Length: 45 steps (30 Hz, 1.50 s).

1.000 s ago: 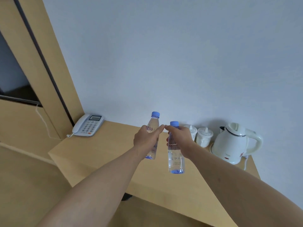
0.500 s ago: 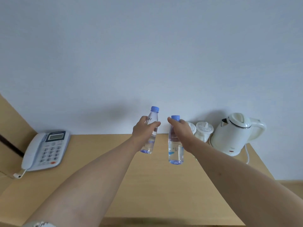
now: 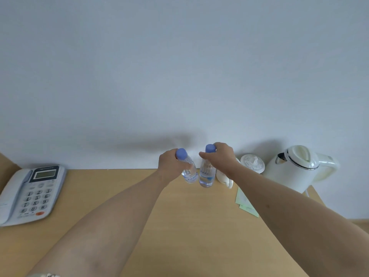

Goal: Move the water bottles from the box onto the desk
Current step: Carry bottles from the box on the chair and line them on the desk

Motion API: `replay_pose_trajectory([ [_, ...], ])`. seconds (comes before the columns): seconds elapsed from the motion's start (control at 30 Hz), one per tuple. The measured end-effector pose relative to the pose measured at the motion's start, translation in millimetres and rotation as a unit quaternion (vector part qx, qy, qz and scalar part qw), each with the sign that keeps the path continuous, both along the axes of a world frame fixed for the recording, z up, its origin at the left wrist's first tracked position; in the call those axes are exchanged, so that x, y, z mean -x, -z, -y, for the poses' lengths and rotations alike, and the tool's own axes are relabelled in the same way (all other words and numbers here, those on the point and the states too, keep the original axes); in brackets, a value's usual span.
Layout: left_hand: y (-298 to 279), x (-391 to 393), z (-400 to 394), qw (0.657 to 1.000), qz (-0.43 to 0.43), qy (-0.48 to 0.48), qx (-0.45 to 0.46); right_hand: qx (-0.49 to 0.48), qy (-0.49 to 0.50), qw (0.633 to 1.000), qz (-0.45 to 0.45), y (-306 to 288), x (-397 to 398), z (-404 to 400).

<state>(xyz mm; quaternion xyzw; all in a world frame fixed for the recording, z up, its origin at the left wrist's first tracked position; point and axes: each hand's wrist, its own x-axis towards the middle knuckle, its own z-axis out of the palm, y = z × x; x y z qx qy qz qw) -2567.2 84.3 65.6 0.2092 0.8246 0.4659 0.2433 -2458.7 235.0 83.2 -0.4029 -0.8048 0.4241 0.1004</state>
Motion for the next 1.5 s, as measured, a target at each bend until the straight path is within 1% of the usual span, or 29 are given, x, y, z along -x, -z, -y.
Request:
replay_pose_trajectory([
  [0.1, 5.4, 6.0, -11.5, 0.999, -0.019, -0.002, 0.03, -0.06, -0.027, 0.998, 0.018, 3.2, 6.7, -11.7],
  [0.17, 10.8, 8.4, -17.0, 0.999, -0.021, -0.004, 0.04, -0.074, -0.025, 0.997, 0.027, 8.5, 10.0, -17.4],
  [0.37, 24.6, 8.5, -34.6, 0.997, -0.044, 0.001, 0.064, -0.088, -0.006, 0.995, 0.046, 27.3, 21.2, -29.3],
  [0.6, 38.7, 4.6, -49.6, 0.997, -0.045, -0.021, 0.052, -0.076, 0.014, 0.996, 0.047, 44.1, 25.7, -41.2],
  [0.7, 42.2, 1.5, -55.7, 0.996, -0.065, -0.018, 0.059, -0.079, -0.008, 0.995, 0.052, 44.0, 28.7, -42.4],
  [0.83, 39.2, 5.5, -62.2, 0.994, -0.087, 0.015, 0.07, -0.092, -0.054, 0.992, 0.061, 41.5, 32.6, -45.2],
  [0.9, 36.1, 7.3, -65.4, 0.994, -0.08, 0.013, 0.077, -0.099, -0.057, 0.991, 0.066, 43.2, 33.3, -46.1],
  [0.97, 33.6, 8.0, -68.8, 0.992, -0.09, 0.009, 0.084, -0.099, -0.041, 0.992, 0.068, 45.6, 34.2, -46.1],
  [1.03, 32.5, 8.4, -72.0, 0.991, -0.106, 0.004, 0.081, -0.096, -0.027, 0.993, 0.065, 46.8, 34.2, -45.7],
  [1.1, 33.5, 9.6, -74.0, 0.991, -0.113, -0.002, 0.073, -0.101, -0.033, 0.992, 0.064, 47.8, 33.1, -45.9],
  [1.23, 39.1, 12.5, -73.3, 0.994, -0.102, -0.021, 0.042, -0.129, -0.062, 0.987, 0.068, 49.6, 29.2, -48.1],
  [1.5, 41.2, 16.2, -71.9, 0.995, -0.097, -0.023, 0.018, -0.122, -0.051, 0.989, 0.065, 51.0, 31.9, -48.8],
])
